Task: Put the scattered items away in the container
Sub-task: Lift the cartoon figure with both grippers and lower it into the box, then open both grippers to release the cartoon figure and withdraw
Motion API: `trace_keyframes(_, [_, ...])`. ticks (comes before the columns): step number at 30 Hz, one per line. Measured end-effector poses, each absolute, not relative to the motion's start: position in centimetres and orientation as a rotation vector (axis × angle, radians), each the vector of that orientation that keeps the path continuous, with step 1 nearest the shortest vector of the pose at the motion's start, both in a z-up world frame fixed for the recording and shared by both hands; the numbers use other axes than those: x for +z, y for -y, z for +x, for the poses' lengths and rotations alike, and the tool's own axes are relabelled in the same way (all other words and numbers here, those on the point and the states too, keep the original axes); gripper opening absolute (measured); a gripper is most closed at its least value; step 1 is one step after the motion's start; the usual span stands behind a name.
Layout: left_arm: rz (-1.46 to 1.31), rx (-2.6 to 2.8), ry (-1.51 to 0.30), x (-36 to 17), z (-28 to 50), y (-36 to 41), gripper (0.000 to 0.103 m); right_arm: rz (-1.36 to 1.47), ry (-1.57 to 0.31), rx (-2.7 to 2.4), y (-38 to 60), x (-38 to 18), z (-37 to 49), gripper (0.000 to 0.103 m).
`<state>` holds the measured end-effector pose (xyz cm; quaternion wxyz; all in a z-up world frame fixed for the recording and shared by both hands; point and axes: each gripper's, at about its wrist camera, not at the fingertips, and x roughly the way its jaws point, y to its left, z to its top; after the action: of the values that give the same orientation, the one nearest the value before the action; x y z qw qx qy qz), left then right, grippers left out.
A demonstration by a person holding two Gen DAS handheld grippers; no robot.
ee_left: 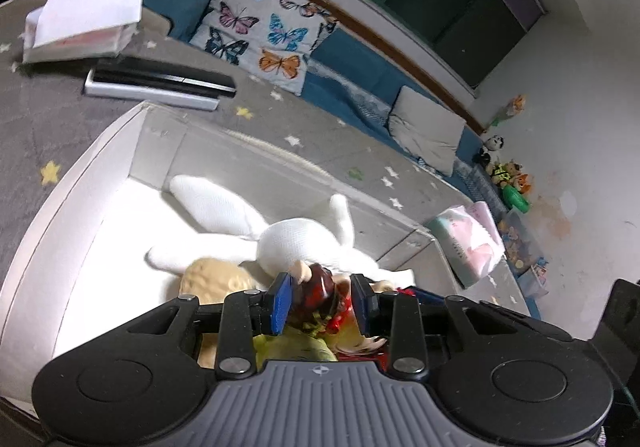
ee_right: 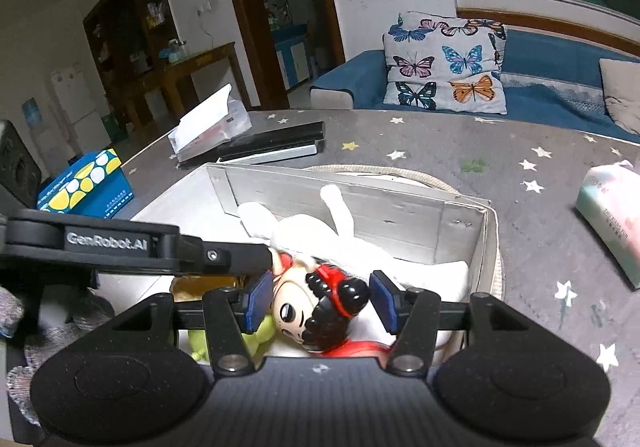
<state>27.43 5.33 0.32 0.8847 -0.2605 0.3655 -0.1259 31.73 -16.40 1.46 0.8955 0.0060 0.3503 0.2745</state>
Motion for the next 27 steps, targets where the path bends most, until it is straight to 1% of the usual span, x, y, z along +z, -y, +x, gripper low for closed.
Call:
trace_keyframes(18, [-0.527, -0.231, -0.745, 1.0, 26.3, -5.7, 0.035, -0.046, -0.677, 0.570, 16.0, 2.1, 30.3, 0.056])
trace_keyframes(20, [-0.523, -0.226, -0.738, 1.2, 25.9, -5.8, 0.035, -0.050, -0.670, 0.568, 16.0, 2.2, 29.9, 0.059])
trace_keyframes(21, [-0.520, -0.224, -0.735, 1.3, 25.6, -5.8, 0.035, -0.052, -0.666, 0.566, 16.0, 2.3, 29.7, 0.064])
trace_keyframes(22, [-0.515, -0.221, -0.731, 1.5, 25.4, -5.8, 0.035, -0.054, -0.660, 0.565, 16.0, 2.3, 29.4, 0.066])
trace_keyframes(25, [-0.496, -0.209, -0.716, 2.0, 24.7, -5.6, 0.035, -0.058, -0.652, 0.564, 16.0, 2.5, 28.9, 0.067])
trace_keyframes(26, [-0.491, -0.206, -0.708, 2.1, 24.4, -5.6, 0.035, -0.056, -0.650, 0.566, 16.1, 2.6, 28.7, 0.069])
trace_keyframes(27, [-0.487, -0.203, -0.702, 2.3, 24.1, -5.6, 0.035, -0.055, -0.646, 0.566, 16.1, 2.6, 28.4, 0.073])
